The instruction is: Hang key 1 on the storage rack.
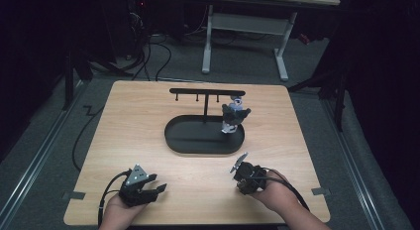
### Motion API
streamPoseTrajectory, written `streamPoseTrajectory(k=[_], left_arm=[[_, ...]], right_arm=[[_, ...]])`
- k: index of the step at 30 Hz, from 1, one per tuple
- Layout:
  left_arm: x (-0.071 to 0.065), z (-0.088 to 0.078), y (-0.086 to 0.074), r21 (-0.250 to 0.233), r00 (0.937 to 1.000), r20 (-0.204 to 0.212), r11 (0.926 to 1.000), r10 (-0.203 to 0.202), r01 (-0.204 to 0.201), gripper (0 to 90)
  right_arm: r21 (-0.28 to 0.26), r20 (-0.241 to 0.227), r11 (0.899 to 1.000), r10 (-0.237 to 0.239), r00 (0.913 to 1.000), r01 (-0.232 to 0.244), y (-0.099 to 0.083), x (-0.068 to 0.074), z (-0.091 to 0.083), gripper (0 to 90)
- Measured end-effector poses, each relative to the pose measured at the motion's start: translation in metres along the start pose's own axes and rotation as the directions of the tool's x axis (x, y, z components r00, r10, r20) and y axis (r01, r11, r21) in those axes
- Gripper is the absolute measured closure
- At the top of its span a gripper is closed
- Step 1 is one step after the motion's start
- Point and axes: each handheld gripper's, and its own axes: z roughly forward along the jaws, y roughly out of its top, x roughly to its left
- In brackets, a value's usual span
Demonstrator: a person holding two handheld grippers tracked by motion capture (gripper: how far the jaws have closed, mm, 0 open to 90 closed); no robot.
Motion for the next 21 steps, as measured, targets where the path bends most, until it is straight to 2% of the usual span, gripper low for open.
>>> streamPoseTrajectory(k=[3, 4, 5, 6, 8, 12, 18, 21], left_arm=[[0.0, 0.0, 0.0, 0.002, 1.0, 0.001, 1.0, 0.0, 0.0, 45.3], [0.0, 0.0, 0.0, 0.004, 1.0, 0.002, 1.0, 0.0, 0.0, 45.3], [0.0, 0.0, 0.0, 0.004, 1.0, 0.003, 1.0, -0.001, 0.001, 45.3], [0.0, 0.001, 0.0, 0.004, 1.0, 0.004, 1.0, -0.001, 0.001, 45.3], [-0.001, 0.001, 0.0, 0.003, 1.0, 0.004, 1.0, -0.001, 0.001, 45.3], [-0.001, 0.001, 0.0, 0.008, 1.0, 0.006, 1.0, 0.001, -0.001, 45.3], [-0.002, 0.003, -0.001, 0.014, 1.0, 0.007, 0.9999, 0.001, -0.001, 45.2], [-0.001, 0.003, -0.001, 0.015, 1.0, 0.007, 0.9999, 0.002, -0.003, 45.1]], right_arm=[[-0.008, 0.01, 1.0, -0.019, 0.9998, 0.019, 0.0, 0.002, -0.003, 74.6], [-0.01, 0.021, 1.0, -0.025, 0.9995, 0.025, 0.0, 0.003, -0.006, 83.7], [-0.01, 0.021, 1.0, -0.025, 0.9995, 0.025, 0.0, 0.003, -0.006, 83.7], [-0.004, 0.013, 1.0, -0.021, 0.9997, 0.021, -0.001, 0.003, -0.006, 88.6], [-0.002, 0.014, 1.0, -0.023, 0.9996, 0.023, -0.002, 0.003, -0.006, 88.8], [-0.006, -0.025, 0.999, 0.041, 0.9988, -0.041, -0.005, -0.002, -0.006, 88.8], [-0.013, -0.082, 0.99, 0.139, 0.9869, -0.14, -0.01, -0.014, -0.006, 87.3], [-0.01, -0.098, 0.987, 0.161, 0.9822, -0.162, -0.008, -0.017, -0.005, 84.2]])
